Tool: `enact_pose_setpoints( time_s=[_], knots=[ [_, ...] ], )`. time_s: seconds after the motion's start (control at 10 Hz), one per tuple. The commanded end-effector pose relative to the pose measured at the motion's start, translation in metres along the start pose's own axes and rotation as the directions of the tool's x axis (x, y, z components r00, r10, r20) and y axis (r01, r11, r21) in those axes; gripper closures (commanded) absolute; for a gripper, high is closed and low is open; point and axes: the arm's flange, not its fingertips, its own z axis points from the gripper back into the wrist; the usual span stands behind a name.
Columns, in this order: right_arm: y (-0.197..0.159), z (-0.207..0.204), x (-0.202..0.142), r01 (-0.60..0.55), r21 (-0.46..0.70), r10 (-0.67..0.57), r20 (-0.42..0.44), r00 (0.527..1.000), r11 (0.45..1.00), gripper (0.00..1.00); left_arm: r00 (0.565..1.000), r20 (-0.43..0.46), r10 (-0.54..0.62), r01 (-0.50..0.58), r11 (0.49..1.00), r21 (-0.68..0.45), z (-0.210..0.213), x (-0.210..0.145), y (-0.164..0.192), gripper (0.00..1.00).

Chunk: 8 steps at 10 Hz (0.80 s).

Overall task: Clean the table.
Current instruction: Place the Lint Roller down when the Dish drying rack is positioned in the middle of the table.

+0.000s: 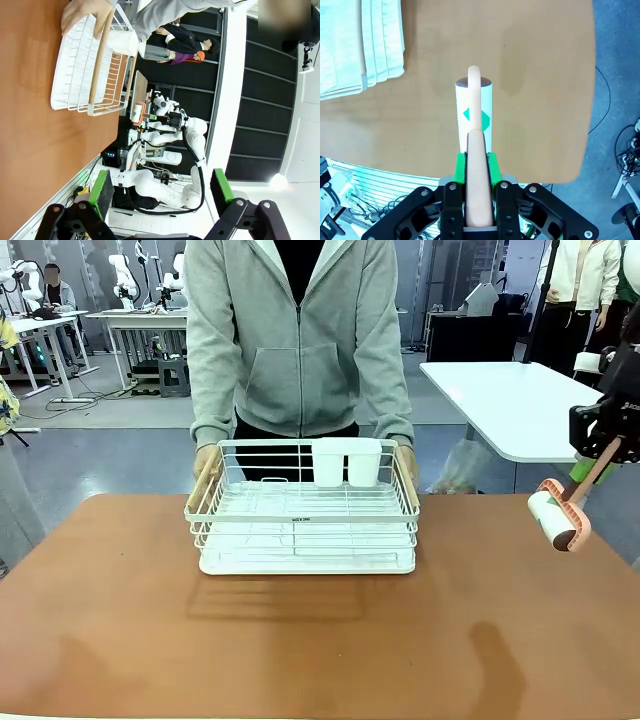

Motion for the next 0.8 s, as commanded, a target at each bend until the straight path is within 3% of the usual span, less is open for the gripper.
enact_pose_setpoints(
  time_s=[0.0,0.7],
  knots=[
    [0.0009,-0.0008,-0.0046,-0.003,0.018,0.003,0.021,1.000,1.000,0.79,1.000,-0.010,-0.007,0.007,1.000,0.004,0.0020,-0.0044,-0.0005,0.00],
    [0.0009,-0.0008,-0.0046,-0.003,0.018,0.003,0.021,1.000,1.000,0.79,1.000,-0.010,-0.007,0.007,1.000,0.004,0.0020,-0.0044,-0.0005,0.00]
  ],
)
